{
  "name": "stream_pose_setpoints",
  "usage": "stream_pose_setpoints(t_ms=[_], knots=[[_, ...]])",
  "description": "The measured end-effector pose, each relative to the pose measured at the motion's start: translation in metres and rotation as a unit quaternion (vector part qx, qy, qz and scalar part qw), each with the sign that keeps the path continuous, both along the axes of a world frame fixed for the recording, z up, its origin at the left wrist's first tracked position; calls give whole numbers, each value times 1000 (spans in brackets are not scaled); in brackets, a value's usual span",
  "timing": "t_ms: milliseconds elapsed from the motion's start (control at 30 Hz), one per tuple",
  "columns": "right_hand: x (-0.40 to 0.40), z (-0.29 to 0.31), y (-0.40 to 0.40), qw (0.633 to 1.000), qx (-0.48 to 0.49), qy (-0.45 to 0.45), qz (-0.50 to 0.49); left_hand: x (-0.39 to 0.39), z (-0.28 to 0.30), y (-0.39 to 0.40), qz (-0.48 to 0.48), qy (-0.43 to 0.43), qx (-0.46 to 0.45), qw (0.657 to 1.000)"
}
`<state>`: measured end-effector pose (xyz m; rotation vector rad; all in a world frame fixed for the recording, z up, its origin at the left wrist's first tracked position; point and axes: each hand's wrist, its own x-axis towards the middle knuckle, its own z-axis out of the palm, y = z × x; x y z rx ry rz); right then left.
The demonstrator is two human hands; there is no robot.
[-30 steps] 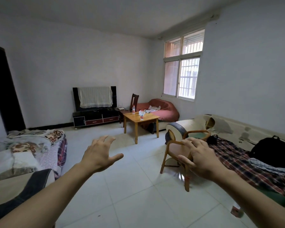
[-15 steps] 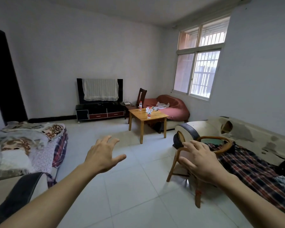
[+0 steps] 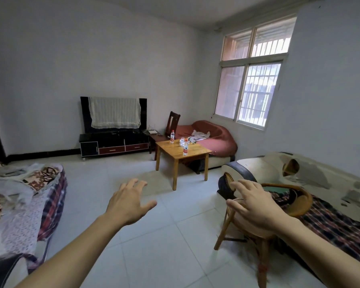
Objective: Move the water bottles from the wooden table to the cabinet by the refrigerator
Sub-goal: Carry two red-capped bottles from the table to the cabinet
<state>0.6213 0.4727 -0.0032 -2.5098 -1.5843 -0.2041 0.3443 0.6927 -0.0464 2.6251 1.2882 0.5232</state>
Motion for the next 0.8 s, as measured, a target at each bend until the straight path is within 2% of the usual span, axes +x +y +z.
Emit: stream_pose_setpoints(t_ms=[333, 533, 800], knots=[[123, -23, 167, 998, 56, 31, 10, 128, 9, 157, -14, 31, 27, 999], [213, -17, 270, 999, 41, 29, 9, 212, 26, 252, -13, 34, 45, 998], [287, -18, 377, 999, 32, 20, 14, 294, 15, 366, -17, 25, 25, 999]])
